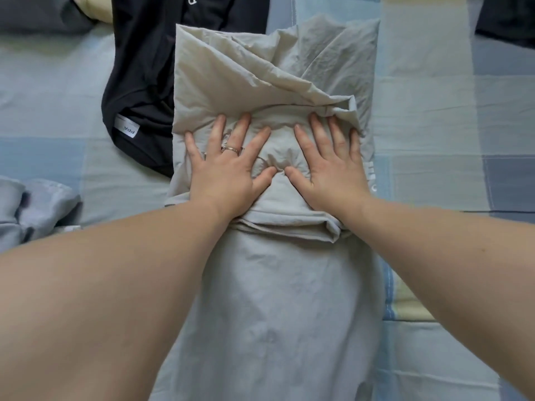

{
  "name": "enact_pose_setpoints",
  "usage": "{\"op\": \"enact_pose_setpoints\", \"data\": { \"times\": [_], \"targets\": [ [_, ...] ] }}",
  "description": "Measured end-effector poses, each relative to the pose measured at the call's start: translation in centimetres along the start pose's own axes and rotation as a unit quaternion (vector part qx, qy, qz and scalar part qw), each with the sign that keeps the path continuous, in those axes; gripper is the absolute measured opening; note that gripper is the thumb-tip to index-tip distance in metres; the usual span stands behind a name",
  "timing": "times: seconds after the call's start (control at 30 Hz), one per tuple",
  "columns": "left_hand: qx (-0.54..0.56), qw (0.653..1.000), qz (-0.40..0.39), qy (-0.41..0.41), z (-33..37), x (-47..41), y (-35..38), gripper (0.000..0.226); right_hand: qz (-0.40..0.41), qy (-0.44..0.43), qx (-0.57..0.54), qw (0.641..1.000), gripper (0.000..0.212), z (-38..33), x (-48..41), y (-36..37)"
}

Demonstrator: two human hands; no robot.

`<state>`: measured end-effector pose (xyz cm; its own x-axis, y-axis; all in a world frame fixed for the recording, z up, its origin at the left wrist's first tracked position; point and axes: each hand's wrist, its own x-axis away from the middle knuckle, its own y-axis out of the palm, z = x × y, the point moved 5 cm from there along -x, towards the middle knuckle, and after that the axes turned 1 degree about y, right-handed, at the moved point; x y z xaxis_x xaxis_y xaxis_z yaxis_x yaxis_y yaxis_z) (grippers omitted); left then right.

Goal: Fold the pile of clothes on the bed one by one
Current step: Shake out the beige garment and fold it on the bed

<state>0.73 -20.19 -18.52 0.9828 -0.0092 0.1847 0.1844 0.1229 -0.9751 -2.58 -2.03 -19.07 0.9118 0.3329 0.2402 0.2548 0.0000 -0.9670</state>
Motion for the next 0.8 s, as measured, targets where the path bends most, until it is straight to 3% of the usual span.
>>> {"op": "enact_pose_setpoints", "data": {
  "times": [0.23, 0.6, 0.8],
  "targets": [
    [0.007, 0.998, -0.041, -0.039, 1.4, 8.3, -0.8, 0.071, -0.096, 0.021, -0.098, 0.990, 0.072, -0.4, 6.4, -0.4],
    [0.039, 0.990, -0.131, -0.028, 3.8, 23.5, 2.0, 0.072, -0.097, 0.052, -0.079, 0.991, 0.071, -2.8, 23.6, 3.0],
    [0.060, 0.989, -0.131, -0.028, 3.7, 32.7, 4.1, 0.075, -0.124, 0.098, -0.108, 0.981, 0.069, -4.5, 33.9, 5.9]
  ]
}}
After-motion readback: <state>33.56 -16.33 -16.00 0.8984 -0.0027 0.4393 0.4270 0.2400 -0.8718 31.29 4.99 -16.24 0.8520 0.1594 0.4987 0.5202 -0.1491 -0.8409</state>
